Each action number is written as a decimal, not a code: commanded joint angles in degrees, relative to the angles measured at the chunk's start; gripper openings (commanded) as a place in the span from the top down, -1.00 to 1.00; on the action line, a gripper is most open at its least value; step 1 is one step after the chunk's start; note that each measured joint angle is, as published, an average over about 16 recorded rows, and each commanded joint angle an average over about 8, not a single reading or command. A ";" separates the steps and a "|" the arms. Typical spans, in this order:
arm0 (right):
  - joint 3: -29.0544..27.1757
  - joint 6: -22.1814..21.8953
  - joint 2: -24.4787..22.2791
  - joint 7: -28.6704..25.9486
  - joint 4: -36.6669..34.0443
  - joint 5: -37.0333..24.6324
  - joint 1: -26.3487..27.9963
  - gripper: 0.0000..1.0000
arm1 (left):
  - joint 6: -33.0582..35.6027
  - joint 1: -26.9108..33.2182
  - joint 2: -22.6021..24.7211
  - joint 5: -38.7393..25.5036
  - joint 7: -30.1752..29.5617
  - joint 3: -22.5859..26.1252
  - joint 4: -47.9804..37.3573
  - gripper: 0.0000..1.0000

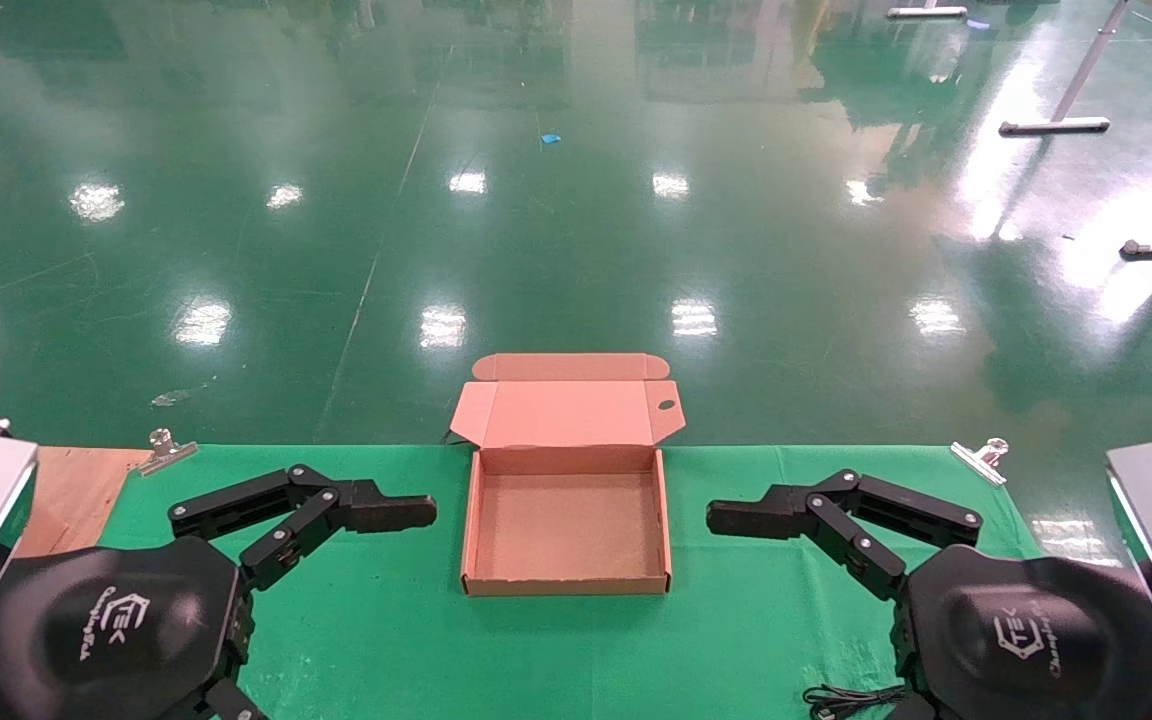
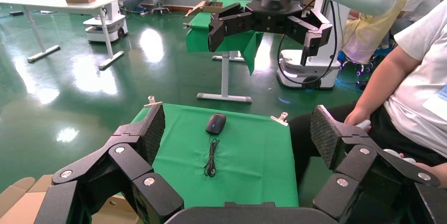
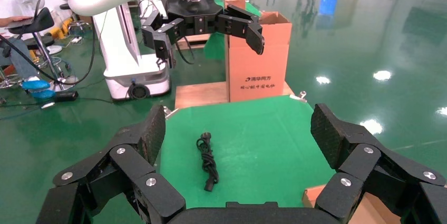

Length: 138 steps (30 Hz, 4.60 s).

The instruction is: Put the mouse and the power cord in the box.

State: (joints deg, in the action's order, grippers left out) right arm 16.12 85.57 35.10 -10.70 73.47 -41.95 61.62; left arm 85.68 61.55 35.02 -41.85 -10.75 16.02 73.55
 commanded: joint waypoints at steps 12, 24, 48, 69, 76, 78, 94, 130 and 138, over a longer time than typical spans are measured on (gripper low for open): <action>0.00 0.00 0.00 0.00 0.00 0.00 0.00 -1.00 | 0.00 0.00 0.00 0.00 0.00 0.00 0.00 -1.00; 0.00 0.00 0.00 0.00 0.00 0.00 0.00 -1.00 | 0.00 0.00 0.00 0.00 0.00 0.00 0.00 -1.00; 14.59 2.12 5.18 10.75 -3.43 -38.72 13.77 -1.00 | 2.90 7.58 2.11 -23.63 3.58 10.63 -9.35 -1.00; 29.93 -14.54 22.92 28.76 -24.84 -76.86 20.73 -1.00 | -0.76 15.16 10.34 -47.71 19.40 21.64 -31.34 -1.00; 30.56 -17.36 26.76 33.38 -35.23 -77.43 22.20 -1.00 | -2.24 16.49 12.97 -51.05 23.78 23.40 -37.82 -1.00; 30.51 -17.85 27.47 34.66 -37.74 -77.20 22.67 -1.00 | -2.56 16.81 13.48 -52.26 24.58 24.07 -39.21 -1.00; 29.85 -20.15 30.46 43.00 -52.30 -75.47 25.78 -0.85 | -4.75 16.92 15.12 -55.45 28.12 25.77 -45.32 -1.00; 28.13 -23.24 35.09 53.79 -69.27 -72.60 30.25 1.00 | -9.33 17.48 17.63 -55.12 35.77 25.17 -56.22 1.00; 27.91 -22.85 35.04 54.87 -70.67 -72.27 30.93 1.00 | -9.36 18.25 18.12 -55.43 36.56 25.34 -57.80 1.00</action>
State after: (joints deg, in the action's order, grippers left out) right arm 44.06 62.79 70.17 44.14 2.89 -114.25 92.55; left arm 76.36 79.77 53.12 -97.27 25.82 41.37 15.80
